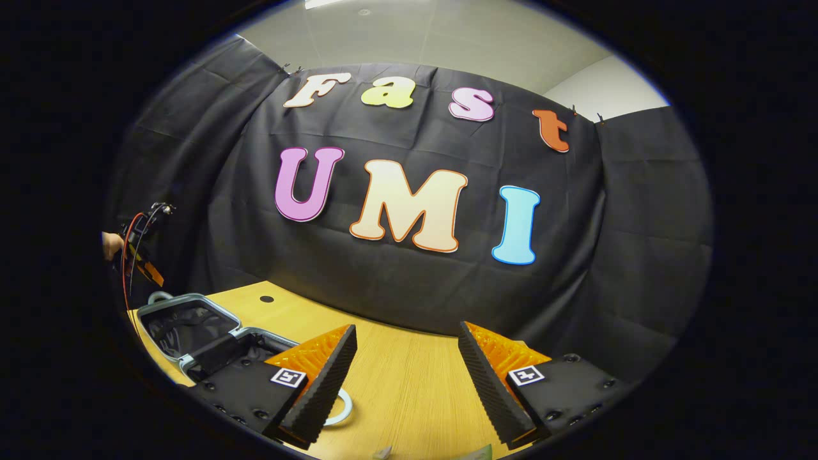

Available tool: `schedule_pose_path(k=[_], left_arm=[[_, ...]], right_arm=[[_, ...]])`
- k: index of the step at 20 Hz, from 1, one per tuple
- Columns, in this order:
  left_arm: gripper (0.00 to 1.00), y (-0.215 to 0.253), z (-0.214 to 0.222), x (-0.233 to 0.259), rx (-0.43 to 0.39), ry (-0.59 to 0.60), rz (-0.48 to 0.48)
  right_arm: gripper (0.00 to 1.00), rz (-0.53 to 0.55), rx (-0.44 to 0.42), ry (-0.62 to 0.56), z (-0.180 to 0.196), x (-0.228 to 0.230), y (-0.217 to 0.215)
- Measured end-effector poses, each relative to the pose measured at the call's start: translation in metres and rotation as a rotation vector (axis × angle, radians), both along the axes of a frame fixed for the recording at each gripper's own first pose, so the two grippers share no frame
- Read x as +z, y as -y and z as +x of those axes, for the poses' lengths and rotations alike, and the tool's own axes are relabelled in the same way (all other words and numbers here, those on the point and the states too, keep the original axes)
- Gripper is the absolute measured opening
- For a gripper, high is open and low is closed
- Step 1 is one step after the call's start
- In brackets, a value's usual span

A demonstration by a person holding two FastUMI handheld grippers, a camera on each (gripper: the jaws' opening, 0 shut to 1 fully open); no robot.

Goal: First open the suitcase, pack the skin care products into it, and then close the suitcase.

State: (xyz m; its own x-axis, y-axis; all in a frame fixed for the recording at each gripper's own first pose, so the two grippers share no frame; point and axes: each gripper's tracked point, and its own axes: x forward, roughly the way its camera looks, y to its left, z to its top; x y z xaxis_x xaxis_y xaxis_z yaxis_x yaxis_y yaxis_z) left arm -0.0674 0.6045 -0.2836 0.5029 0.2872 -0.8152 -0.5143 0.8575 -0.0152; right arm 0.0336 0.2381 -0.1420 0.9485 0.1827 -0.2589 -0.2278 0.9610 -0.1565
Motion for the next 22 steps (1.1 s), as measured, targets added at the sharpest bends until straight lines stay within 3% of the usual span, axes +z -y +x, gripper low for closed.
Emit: schedule_pose_path(k=[1, 3, 4, 5, 10, 12, 18, 22], left_arm=[[0.48, 0.007, 0.003, 0.004, 0.000, 0.028, -0.005], [0.74, 0.012, 0.006, 0.025, -0.005, 0.093, 0.046], [0.76, 0.018, 0.011, 0.031, -0.005, 0.131, 0.072], [0.84, 0.025, 0.016, 0.041, -0.005, 0.179, 0.093], [0.93, 0.074, 0.020, 0.113, 0.056, 0.417, 0.229], [0.95, 0.100, 0.026, 0.154, 0.039, 0.540, 0.291], [0.94, 0.181, 0.032, 0.212, 0.035, 0.689, 0.375], [0.94, 0.254, 0.039, 0.208, -0.065, 0.688, 0.375]], right_arm=[[0.99, 0.003, -0.005, 0.004, -0.001, 0.002, 0.004], [0.99, 0.026, -0.021, 0.005, -0.001, 0.004, 0.014], [0.99, 0.042, -0.031, 0.005, 0.000, 0.006, 0.019], [1.00, 0.057, -0.039, 0.010, -0.002, 0.010, 0.025], [1.00, 0.091, -0.050, 0.082, -0.004, 0.035, 0.056], [0.99, 0.111, -0.034, 0.084, -0.006, 0.038, 0.063], [0.98, 0.142, -0.039, 0.082, -0.013, 0.039, 0.105], [0.99, 0.156, -0.022, 0.079, -0.018, 0.040, 0.132]])
